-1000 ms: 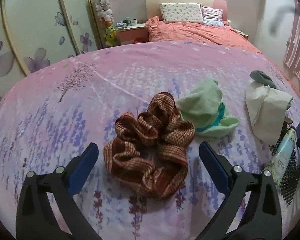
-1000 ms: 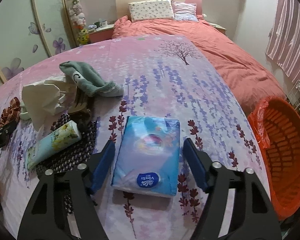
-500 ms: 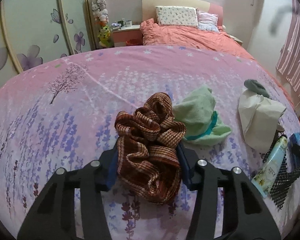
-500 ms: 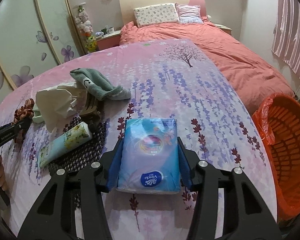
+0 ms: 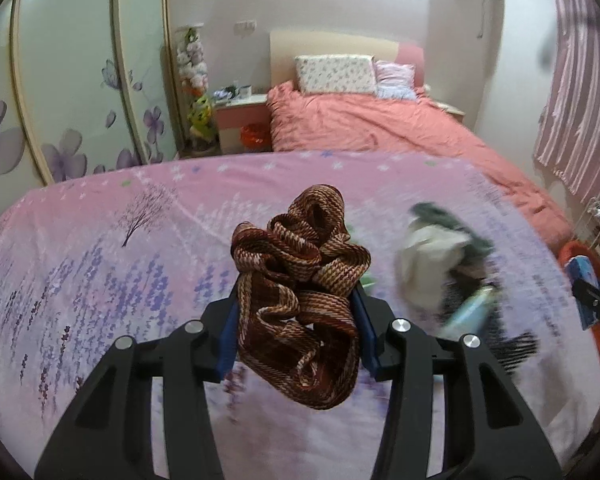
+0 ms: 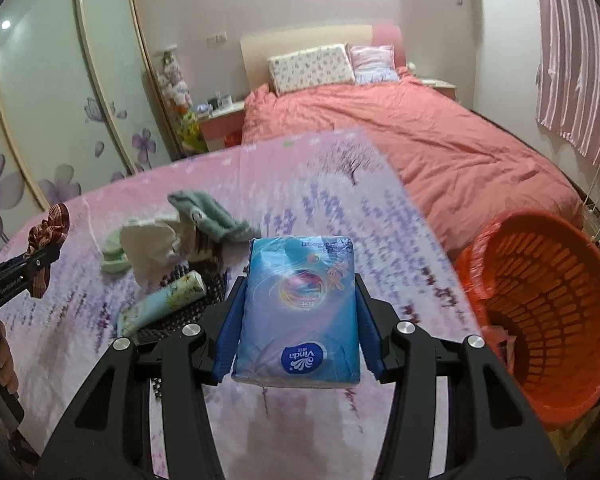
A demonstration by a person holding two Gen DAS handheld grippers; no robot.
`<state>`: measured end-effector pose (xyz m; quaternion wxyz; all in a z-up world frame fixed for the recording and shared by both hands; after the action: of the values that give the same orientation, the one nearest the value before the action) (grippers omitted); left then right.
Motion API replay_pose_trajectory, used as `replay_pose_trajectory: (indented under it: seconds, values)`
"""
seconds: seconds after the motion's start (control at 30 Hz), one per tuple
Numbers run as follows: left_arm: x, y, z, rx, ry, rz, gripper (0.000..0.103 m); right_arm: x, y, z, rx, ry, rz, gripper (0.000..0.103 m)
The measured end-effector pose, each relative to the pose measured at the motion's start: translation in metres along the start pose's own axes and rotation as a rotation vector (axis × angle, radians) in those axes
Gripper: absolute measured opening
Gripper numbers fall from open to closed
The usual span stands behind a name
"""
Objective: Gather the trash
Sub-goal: 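Carry both items over the orange basket and open both tools to drop them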
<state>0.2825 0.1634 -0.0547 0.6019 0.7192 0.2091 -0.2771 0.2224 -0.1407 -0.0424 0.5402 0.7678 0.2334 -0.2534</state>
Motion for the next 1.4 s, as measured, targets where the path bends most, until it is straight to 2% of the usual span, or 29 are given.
replay_pose_trajectory:
  seconds: [0.2, 0.37, 0.67, 1.07, 1.23, 1.4]
  values:
    - [-0.032, 0.018, 0.051, 0.033, -0.078, 0.065, 0.047, -0.035, 0.014, 0.021, 0.011, -0.014, 0.088, 0.051]
    - [-0.052, 0.032, 0.11, 0.079, -0.179, 0.111, 0.047, -0.062, 0.021, 0.049, 0.025, -0.066, 0.161, 0.051]
    - [-0.064, 0.046, 0.225, 0.17, -0.359, 0.142, 0.047, -0.075, 0.034, 0.115, 0.099, -0.153, 0.215, 0.051]
    - [-0.037, 0.044, 0.366, 0.274, -0.54, 0.082, 0.047, -0.066, 0.041, 0.196, 0.238, -0.175, 0.209, 0.051]
    - [-0.021, 0.044, 0.409, 0.304, -0.578, 0.057, 0.049, -0.057, 0.041, 0.226, 0.306, -0.164, 0.193, 0.051]
    - [0.003, 0.042, 0.434, 0.323, -0.566, 0.016, 0.059, -0.045, 0.043, 0.248, 0.35, -0.17, 0.175, 0.057]
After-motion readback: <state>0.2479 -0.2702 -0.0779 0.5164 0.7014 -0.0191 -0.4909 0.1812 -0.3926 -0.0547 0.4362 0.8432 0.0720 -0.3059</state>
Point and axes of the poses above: each gripper's, at about its wrist camera, not at the fingertips, and x roughly the way its jaws point, z to its right, y to its top, the point moved 5 cm from there along x, roughly the way its jaws point, and after that the axes turned 10 degrees about x, right-handed, at the moved point
